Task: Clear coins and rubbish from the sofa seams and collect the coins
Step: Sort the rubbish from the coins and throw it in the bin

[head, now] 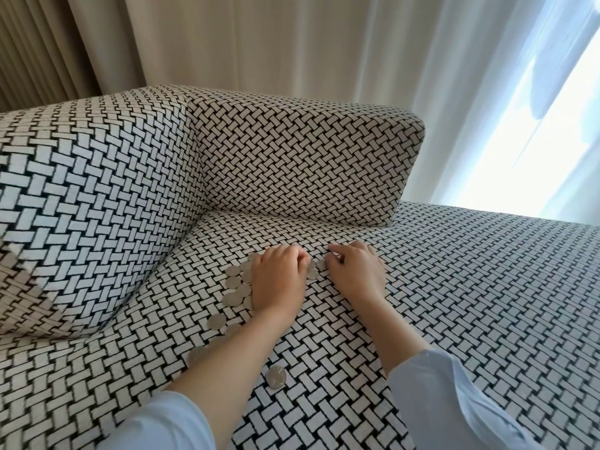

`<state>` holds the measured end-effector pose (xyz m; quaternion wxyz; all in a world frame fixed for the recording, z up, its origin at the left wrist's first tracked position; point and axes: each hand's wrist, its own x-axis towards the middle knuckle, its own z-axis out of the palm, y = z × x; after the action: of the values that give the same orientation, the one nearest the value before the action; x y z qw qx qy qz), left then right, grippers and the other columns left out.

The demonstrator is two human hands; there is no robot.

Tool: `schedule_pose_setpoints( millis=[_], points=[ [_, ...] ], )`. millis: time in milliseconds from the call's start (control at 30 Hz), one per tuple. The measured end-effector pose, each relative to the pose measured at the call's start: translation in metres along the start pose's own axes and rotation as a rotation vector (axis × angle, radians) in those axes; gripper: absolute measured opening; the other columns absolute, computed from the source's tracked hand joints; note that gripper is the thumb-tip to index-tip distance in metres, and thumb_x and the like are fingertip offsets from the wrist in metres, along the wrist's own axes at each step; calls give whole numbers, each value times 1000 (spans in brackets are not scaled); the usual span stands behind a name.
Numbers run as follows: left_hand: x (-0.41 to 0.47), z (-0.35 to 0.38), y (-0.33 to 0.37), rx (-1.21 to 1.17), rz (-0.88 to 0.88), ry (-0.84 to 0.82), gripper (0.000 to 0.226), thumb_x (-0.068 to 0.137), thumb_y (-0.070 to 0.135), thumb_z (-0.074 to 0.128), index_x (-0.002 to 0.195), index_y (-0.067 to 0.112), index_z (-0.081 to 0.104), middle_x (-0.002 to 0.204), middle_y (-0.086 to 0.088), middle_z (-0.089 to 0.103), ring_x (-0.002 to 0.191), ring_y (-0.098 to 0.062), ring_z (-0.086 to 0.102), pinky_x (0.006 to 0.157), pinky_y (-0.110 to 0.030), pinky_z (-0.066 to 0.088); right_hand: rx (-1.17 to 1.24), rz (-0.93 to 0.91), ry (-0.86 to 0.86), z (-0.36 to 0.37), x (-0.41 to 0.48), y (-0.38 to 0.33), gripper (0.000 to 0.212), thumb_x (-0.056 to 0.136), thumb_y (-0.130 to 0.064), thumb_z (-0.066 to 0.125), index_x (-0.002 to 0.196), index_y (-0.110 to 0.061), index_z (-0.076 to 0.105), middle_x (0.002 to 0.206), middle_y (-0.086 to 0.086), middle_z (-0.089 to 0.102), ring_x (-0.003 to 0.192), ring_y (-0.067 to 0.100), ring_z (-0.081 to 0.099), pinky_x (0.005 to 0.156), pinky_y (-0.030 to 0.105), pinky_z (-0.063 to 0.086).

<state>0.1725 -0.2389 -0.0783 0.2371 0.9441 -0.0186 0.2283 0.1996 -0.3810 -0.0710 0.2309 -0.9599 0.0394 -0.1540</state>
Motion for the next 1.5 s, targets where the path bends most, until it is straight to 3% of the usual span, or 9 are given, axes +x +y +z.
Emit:
schedule_pose_setpoints(
  millis=[167,333,600,767,933,1033,1200,1367,1500],
  points=[
    [0,0,1,16,6,7,20,99,44,41,93,34,57,90,20,54,90,-5,46,84,-24,27,32,-20,67,0,-3,0,24,96,-40,52,111,-35,69,110,-9,62,105,13,50,92,31,38],
    [-1,1,0,21,9,12,21,99,44,40,92,34,57,90,20,56,90,-5,47,82,-23,25,93,-17,102,0,-6,-1,27,99,-33,44,107,-29,69,110,-8,64,105,13,50,90,29,34],
    [-1,1,0,31,9,17,20,100,43,40,93,34,57,91,19,58,90,-4,47,84,-24,27,85,25,74,-1,-4,-2,19,87,-45,63,95,-32,73,102,-12,61,95,8,45,90,36,47],
    [-1,2,0,18,10,14,21,100,44,40,94,34,58,93,19,58,92,-5,48,87,-25,31,45,-20,78,1,-4,0,18,92,-41,58,98,-29,70,105,-11,59,101,11,47,91,28,36],
    [-4,-2,4,7,106,81,27,101,46,37,94,33,59,91,19,59,92,-6,51,90,-25,30,185,-103,296,-5,-16,-1,17,95,-34,56,97,-22,68,98,-8,57,99,12,46,88,30,42],
    [-6,-6,9,20,222,83,30,102,47,37,98,31,62,94,18,61,94,-7,53,93,-29,35,335,35,387,-13,-28,1,15,95,-33,57,94,-22,67,94,-10,55,95,11,50,79,28,45],
    [-11,-15,24,11,317,3,29,101,45,41,99,30,66,95,16,64,93,-8,55,88,-31,38,477,250,249,-32,-44,23,15,97,-28,57,97,-17,68,92,-9,58,89,13,56,75,27,51],
    [-33,-6,48,-228,155,-73,16,94,41,56,99,32,70,97,18,68,88,1,57,71,-13,43,445,217,-8,-54,-52,54,14,95,-30,60,99,-21,70,84,-4,67,62,3,54,53,12,37],
    [-37,4,54,-232,40,-150,17,94,42,56,97,33,70,100,19,68,91,-1,59,69,-25,55,422,193,11,-55,-57,57,15,94,-33,61,102,-23,70,88,-9,68,68,3,58,55,12,40]
  ],
)
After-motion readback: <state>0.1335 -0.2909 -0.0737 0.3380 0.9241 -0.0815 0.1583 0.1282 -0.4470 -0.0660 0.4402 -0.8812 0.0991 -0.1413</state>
